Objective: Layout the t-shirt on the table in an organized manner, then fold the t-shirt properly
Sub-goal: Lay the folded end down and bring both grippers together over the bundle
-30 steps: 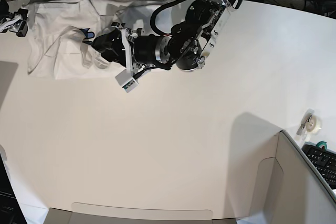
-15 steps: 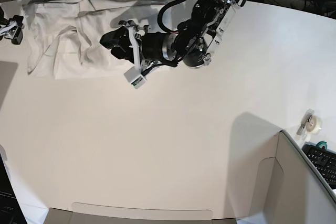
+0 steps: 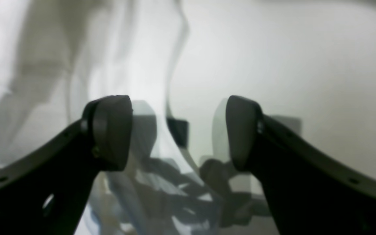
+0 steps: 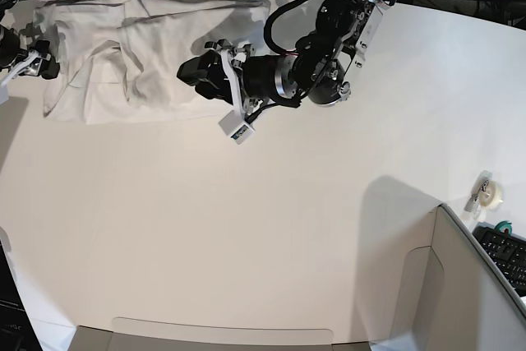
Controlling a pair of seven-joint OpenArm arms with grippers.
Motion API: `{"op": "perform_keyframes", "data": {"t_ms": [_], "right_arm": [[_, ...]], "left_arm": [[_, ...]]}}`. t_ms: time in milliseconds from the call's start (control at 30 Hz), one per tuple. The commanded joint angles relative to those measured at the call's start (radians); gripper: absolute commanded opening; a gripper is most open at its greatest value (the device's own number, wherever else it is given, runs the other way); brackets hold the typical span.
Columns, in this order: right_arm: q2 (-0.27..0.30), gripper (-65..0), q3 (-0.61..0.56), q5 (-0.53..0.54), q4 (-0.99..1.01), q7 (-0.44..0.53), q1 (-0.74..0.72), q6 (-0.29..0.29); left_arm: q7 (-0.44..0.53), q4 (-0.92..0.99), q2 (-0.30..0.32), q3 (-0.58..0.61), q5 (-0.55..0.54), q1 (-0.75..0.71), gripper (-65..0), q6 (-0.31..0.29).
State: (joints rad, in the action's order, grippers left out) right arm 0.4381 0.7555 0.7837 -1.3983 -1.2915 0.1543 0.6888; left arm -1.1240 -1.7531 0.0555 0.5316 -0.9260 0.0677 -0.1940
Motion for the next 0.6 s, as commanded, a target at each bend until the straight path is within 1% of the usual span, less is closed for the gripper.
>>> {"op": "perform_keyframes", "data": {"t_ms": [0, 200, 300, 367, 433, 500, 567], "right_arm": [[-0.011, -20.8, -0.018, -0.007, -0.003, -0.027, -0.005, 0.009], [-0.078, -20.9, -0.083, -0.005, -0.013, -0.032, -0.005, 0.009], [-0.103, -20.9, -0.092, 0.036, -0.013, -0.032, 0.024, 0.009], [-0.109, -20.9, -0.093, 0.089, -0.013, -0.032, 0.040, 0.009], [-0.109, -21.0, -0.121, 0.136, -0.011, -0.032, 0.049, 0.009], [-0.106, -21.1, -0.139, 0.164, -0.013, -0.032, 0.060, 0.009], [-0.106, -21.3, -0.141, 0.167, -0.013, -0.032, 0.063, 0.009]], "left_arm": [[0.017, -0.018, -0.009, 0.002, -0.018, 0.016, -35.7, -0.008], [0.019, -0.017, -0.009, -0.001, -0.015, 0.021, -35.7, -0.008], [0.019, -0.017, -0.007, -0.001, -0.015, 0.022, -35.7, -0.008], [0.022, -0.017, 0.004, -0.001, -0.015, 0.022, -35.7, -0.008], [0.026, -0.017, 0.011, -0.001, -0.015, 0.022, -35.7, -0.008], [0.026, -0.017, 0.013, -0.003, -0.015, 0.022, -35.7, -0.008], [0.026, -0.015, 0.013, -0.003, -0.015, 0.022, -35.7, -0.008]]}}
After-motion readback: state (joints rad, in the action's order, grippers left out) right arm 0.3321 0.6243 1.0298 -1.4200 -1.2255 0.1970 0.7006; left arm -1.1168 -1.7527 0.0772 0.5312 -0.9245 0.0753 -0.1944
